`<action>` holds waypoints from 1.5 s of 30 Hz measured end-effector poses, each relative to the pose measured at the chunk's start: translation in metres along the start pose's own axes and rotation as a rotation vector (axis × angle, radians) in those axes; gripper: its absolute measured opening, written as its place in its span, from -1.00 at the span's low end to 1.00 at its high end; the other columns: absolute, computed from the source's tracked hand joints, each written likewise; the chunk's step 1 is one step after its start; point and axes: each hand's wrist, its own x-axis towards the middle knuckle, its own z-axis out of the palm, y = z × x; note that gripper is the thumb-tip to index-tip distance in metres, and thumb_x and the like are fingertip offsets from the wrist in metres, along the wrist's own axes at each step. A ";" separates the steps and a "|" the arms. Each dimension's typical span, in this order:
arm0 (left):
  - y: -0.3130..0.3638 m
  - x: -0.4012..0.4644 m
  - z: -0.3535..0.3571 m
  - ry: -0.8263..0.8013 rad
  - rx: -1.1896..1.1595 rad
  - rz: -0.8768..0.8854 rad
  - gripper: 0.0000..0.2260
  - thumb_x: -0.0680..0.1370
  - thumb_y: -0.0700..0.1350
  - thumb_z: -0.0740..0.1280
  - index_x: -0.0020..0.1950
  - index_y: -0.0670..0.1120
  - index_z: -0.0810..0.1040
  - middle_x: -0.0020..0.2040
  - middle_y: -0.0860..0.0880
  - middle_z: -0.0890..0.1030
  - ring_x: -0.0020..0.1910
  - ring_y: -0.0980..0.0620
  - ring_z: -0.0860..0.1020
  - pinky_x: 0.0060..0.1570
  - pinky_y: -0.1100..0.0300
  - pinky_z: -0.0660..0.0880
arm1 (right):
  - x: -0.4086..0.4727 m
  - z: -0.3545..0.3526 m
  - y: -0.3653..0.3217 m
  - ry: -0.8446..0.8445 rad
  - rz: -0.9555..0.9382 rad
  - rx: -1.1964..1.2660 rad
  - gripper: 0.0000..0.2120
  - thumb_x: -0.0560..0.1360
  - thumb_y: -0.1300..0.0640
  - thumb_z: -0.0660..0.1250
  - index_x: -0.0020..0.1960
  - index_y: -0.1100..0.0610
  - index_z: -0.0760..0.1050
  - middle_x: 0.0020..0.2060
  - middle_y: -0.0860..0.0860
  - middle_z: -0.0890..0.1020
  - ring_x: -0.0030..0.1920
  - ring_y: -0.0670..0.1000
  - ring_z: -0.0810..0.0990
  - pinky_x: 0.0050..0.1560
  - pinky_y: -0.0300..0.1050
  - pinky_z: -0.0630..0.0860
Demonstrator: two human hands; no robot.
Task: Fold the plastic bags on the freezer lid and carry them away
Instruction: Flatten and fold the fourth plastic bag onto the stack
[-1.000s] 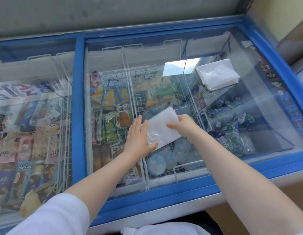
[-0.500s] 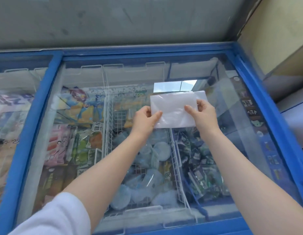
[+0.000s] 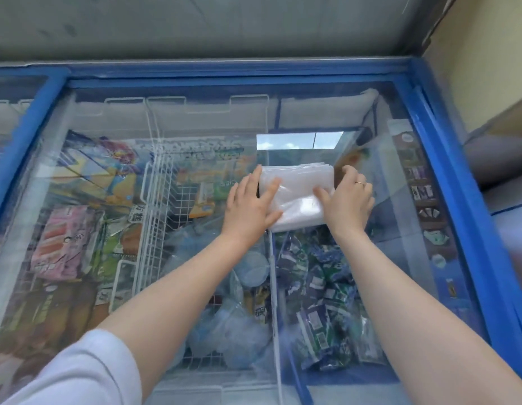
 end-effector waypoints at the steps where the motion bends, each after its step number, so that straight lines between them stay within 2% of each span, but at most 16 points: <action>1: -0.003 0.002 0.001 -0.024 0.021 -0.005 -0.40 0.56 0.14 0.18 0.52 0.06 0.01 0.54 -0.08 -0.17 0.51 -0.09 -0.11 0.43 0.00 -0.18 | -0.003 0.000 -0.001 0.080 -0.094 -0.066 -0.46 0.50 0.08 0.31 0.41 0.17 0.21 0.37 0.15 0.31 0.35 0.18 0.26 0.33 0.08 0.17; 3: -0.008 0.007 0.001 -0.063 0.083 0.013 -0.35 0.56 0.19 0.15 0.53 -0.01 -0.04 0.53 -0.06 -0.25 0.51 -0.08 -0.19 0.43 0.00 -0.23 | -0.009 0.005 -0.004 0.212 -0.476 -0.196 -0.45 0.45 0.26 0.20 0.43 0.20 0.20 0.42 0.15 0.22 0.40 0.16 0.16 0.41 0.07 0.02; 5: -0.012 0.013 -0.001 -0.100 0.178 0.076 -0.32 0.55 0.24 0.09 0.53 -0.06 -0.09 0.53 -0.04 -0.24 0.50 -0.06 -0.22 0.43 0.02 -0.26 | -0.016 0.013 -0.011 0.104 -0.814 -0.344 -0.47 0.47 0.24 0.08 0.45 0.22 0.20 0.46 0.16 0.22 0.45 0.14 0.10 0.45 0.03 -0.12; 6: -0.015 0.016 -0.002 -0.124 0.210 0.106 -0.30 0.55 0.25 0.06 0.53 -0.08 -0.11 0.54 -0.03 -0.22 0.50 -0.05 -0.22 0.43 0.03 -0.26 | -0.017 0.017 -0.015 0.001 -0.860 -0.399 -0.50 0.55 0.17 0.04 0.48 0.22 0.15 0.49 0.15 0.17 0.49 0.12 0.04 0.45 0.00 -0.19; 8: -0.021 0.021 -0.004 -0.173 0.206 0.137 -0.26 0.53 0.29 0.03 0.53 -0.11 -0.14 0.54 -0.04 -0.17 0.51 -0.01 -0.19 0.43 0.06 -0.25 | -0.014 0.022 -0.019 -0.194 -0.761 -0.440 -0.47 0.63 -0.03 -0.07 0.53 0.17 -0.05 0.53 0.07 -0.01 0.52 0.04 -0.11 0.44 -0.05 -0.30; 9: -0.023 0.022 -0.004 -0.191 0.190 0.146 -0.24 0.52 0.30 0.03 0.53 -0.11 -0.15 0.54 -0.04 -0.16 0.51 0.00 -0.18 0.43 0.07 -0.25 | -0.010 0.024 -0.017 -0.225 -0.724 -0.457 -0.44 0.63 -0.09 -0.13 0.53 0.15 -0.12 0.53 0.05 -0.08 0.52 0.01 -0.15 0.43 -0.07 -0.33; 14: -0.025 0.027 0.002 -0.198 0.151 0.143 -0.20 0.50 0.32 0.07 0.52 -0.12 -0.19 0.54 -0.04 -0.18 0.51 0.00 -0.17 0.44 0.07 -0.24 | 0.003 0.026 -0.010 -0.228 -0.698 -0.475 -0.31 0.49 -0.23 -0.37 0.53 0.08 -0.18 0.53 0.00 -0.10 0.52 -0.02 -0.18 0.39 -0.11 -0.40; 18: -0.024 0.030 0.002 -0.183 0.117 0.142 -0.19 0.50 0.32 0.09 0.52 -0.11 -0.19 0.54 -0.04 -0.20 0.51 0.00 -0.19 0.43 0.07 -0.23 | 0.012 0.018 -0.001 -0.259 -0.485 -0.410 -0.42 0.60 -0.16 -0.16 0.54 0.06 -0.14 0.53 -0.02 -0.07 0.52 -0.04 -0.14 0.47 0.00 -0.23; 21: -0.023 0.028 0.001 -0.200 0.072 0.116 -0.19 0.49 0.32 0.11 0.52 -0.06 -0.20 0.53 -0.07 -0.23 0.50 -0.01 -0.21 0.44 0.07 -0.24 | 0.015 0.010 0.009 -0.285 -0.437 -0.395 -0.44 0.61 -0.10 -0.14 0.54 0.07 -0.14 0.54 -0.01 -0.07 0.52 -0.02 -0.11 0.47 0.03 -0.23; 25: -0.015 0.019 -0.006 -0.185 -0.150 -0.021 -0.15 0.48 0.22 0.28 0.52 -0.02 -0.20 0.53 -0.10 -0.25 0.51 -0.05 -0.16 0.45 0.08 -0.16 | 0.023 0.002 -0.006 -0.290 -0.520 -0.543 -0.38 0.58 -0.14 -0.08 0.53 0.15 -0.11 0.53 0.07 -0.06 0.52 0.02 -0.14 0.46 0.11 -0.29; 28: -0.010 0.010 -0.007 -0.091 -0.265 -0.144 -0.15 0.48 0.18 0.31 0.53 -0.10 -0.15 0.55 -0.09 -0.12 0.51 -0.02 -0.10 0.45 0.09 -0.11 | 0.031 -0.006 -0.020 -0.397 -0.743 -0.551 -0.23 0.53 -0.25 0.07 0.53 0.12 -0.16 0.53 0.04 -0.09 0.52 0.00 -0.15 0.47 0.08 -0.28; 30: -0.011 0.005 -0.004 -0.047 -0.274 -0.200 -0.22 0.50 0.18 0.28 0.52 -0.14 -0.04 0.55 -0.07 -0.06 0.51 -0.02 -0.10 0.46 0.06 -0.09 | 0.033 -0.009 -0.027 -0.475 -0.798 -0.491 -0.16 0.48 -0.27 0.19 0.53 0.11 -0.11 0.53 0.05 0.01 0.51 0.04 -0.02 0.49 0.04 -0.20; 33: -0.012 -0.001 0.002 -0.014 -0.283 -0.224 -0.31 0.50 0.18 0.26 0.49 -0.14 0.11 0.54 -0.07 -0.01 0.51 -0.03 -0.08 0.46 0.03 -0.07 | 0.032 -0.007 -0.037 -0.445 -0.810 -0.514 -0.12 0.38 -0.32 0.29 0.49 0.15 0.07 0.41 0.11 0.23 0.38 0.16 0.21 0.44 0.02 0.01; 38: -0.012 -0.004 0.005 0.016 -0.336 -0.222 -0.47 0.50 0.14 0.30 0.37 -0.09 0.30 0.53 -0.10 0.03 0.51 -0.06 -0.06 0.44 0.00 -0.06 | 0.023 -0.013 -0.042 -0.472 -0.608 -0.554 -0.09 0.22 -0.38 0.40 0.32 0.17 0.22 0.25 0.12 0.37 0.23 0.19 0.33 0.18 0.06 0.34; 43: -0.003 -0.010 0.009 0.018 -0.343 -0.208 -0.53 0.51 0.09 0.31 0.34 -0.07 0.32 0.54 -0.09 0.00 0.51 -0.05 -0.10 0.44 0.02 -0.13 | 0.011 -0.017 -0.033 -0.547 -0.331 -0.386 -0.12 0.21 -0.25 0.51 0.26 0.20 0.19 0.19 0.16 0.38 0.12 0.24 0.48 -0.05 0.03 0.44; 45: -0.001 -0.013 0.011 0.022 -0.358 -0.207 -0.55 0.51 0.08 0.31 0.32 -0.08 0.34 0.54 -0.10 0.00 0.51 -0.04 -0.10 0.43 0.04 -0.14 | 0.004 -0.020 -0.034 -0.559 -0.240 -0.375 -0.20 0.25 -0.17 0.51 0.24 0.21 0.21 0.07 0.12 0.44 0.08 0.22 0.51 -0.12 -0.01 0.42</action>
